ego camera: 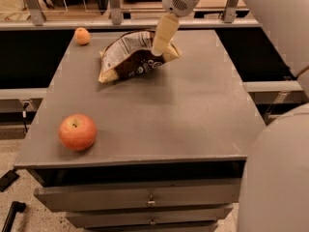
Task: Move brown chip bag near apple
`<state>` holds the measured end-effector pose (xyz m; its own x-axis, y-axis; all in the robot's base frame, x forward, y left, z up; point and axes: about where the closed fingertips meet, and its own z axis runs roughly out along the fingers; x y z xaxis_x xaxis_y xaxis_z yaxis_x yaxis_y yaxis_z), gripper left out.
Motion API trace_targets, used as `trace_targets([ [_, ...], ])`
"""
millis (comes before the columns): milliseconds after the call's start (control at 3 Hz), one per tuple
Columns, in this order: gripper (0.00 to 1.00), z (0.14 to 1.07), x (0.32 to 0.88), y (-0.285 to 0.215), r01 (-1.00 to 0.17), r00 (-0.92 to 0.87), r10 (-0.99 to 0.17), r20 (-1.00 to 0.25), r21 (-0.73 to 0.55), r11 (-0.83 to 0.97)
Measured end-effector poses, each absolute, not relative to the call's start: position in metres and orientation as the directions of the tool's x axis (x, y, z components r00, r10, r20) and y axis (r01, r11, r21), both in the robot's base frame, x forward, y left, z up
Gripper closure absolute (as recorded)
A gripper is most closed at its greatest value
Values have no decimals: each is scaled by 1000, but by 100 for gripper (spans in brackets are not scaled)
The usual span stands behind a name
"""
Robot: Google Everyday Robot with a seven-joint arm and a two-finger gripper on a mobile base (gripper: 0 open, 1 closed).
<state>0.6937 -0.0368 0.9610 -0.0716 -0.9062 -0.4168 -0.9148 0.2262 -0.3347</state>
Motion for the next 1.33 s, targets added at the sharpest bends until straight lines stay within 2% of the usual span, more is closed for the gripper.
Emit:
trace_targets([
  [333, 0, 941, 705, -21, -924, -77, -910, -407, -314, 218],
  [667, 20, 934, 708, -16, -927, -77, -912, -404, -308, 215],
  [1333, 65, 930, 709, -14, -930, -76, -913, -402, -302, 211],
])
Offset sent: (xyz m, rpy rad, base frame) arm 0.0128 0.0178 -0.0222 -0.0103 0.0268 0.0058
